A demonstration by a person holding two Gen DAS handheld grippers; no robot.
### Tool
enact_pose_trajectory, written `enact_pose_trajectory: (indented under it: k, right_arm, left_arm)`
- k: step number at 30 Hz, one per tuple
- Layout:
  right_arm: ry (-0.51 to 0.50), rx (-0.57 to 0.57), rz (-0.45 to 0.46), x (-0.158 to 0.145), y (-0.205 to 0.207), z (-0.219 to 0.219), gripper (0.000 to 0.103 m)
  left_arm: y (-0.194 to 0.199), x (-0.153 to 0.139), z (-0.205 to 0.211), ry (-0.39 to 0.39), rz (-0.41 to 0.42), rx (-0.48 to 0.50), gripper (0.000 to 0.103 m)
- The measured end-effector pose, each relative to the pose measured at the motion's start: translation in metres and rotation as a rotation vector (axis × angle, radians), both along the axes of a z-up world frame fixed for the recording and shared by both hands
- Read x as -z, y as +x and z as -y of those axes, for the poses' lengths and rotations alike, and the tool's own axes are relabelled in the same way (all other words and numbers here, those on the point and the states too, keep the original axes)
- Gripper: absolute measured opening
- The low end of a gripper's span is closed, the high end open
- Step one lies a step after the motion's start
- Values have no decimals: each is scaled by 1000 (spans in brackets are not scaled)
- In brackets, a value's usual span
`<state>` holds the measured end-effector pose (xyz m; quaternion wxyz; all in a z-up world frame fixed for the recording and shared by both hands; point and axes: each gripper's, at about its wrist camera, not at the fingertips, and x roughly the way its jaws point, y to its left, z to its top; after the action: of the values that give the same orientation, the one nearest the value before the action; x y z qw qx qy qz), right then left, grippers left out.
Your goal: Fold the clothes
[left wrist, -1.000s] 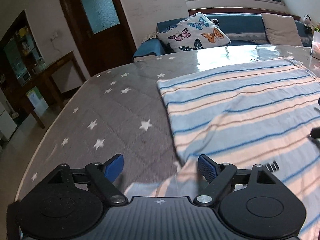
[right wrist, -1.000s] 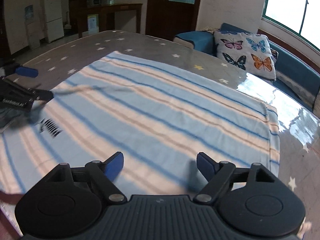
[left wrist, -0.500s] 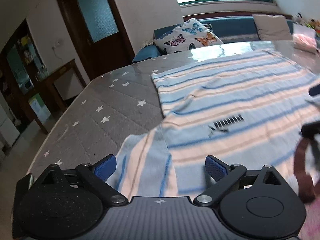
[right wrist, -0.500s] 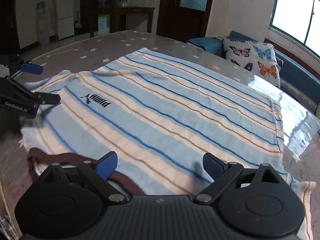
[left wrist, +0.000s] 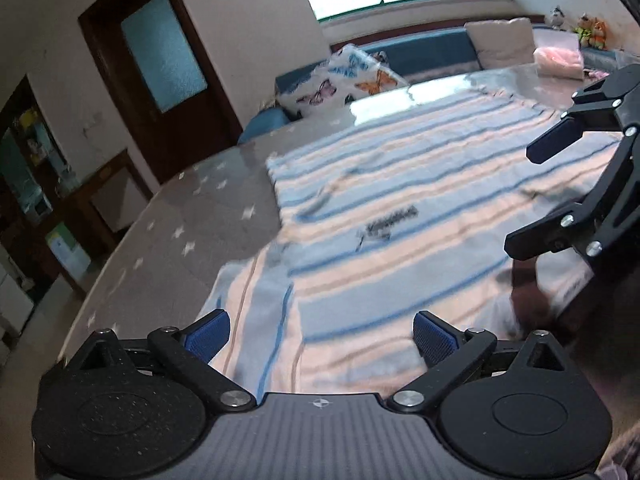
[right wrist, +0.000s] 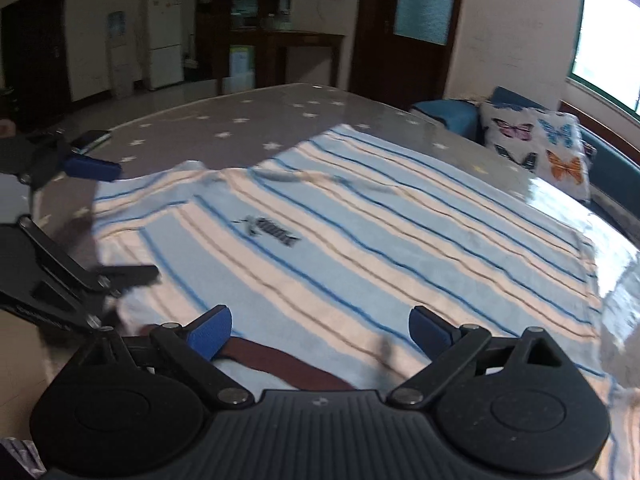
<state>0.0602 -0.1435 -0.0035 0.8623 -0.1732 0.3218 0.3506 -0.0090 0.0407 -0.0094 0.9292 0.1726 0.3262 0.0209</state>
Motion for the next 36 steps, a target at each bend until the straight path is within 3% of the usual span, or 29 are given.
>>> enact_pose_trajectory:
  k: [5, 11, 16, 20, 25, 30, 32, 36]
  right_arm:
    - [-22, -94, -25, 11, -15, -19, 97]
    - [-77, -149, 93, 9, -35, -24, 97]
    - [-43, -141, 70, 7, -32, -30, 97]
    - [-75, -160, 74, 14, -36, -36, 97]
    - [-41, -137, 55, 10, -29, -37, 97]
    - [-63, -171, 43, 14, -30, -44, 97]
    - [-50, -178, 53, 10, -29, -48, 97]
    - [-50, -186, 51, 12, -27, -64, 97]
  left_arm:
    - [-13, 0, -20, -39, -17, -60, 100]
    - [-18, -11, -47, -69, 8, -194, 100]
    - [-11, -10, -75, -166, -12, -323, 98]
    - [-6, -7, -90, -231, -33, -383, 86]
    - [-1, -5, -104, -336, -45, -403, 67]
    - [-2, -9, -103, -366, -30, -369, 23]
    - [-2, -10, -102, -372, -26, -360, 15]
    - [-6, -13, -103, -379, -18, -369, 14]
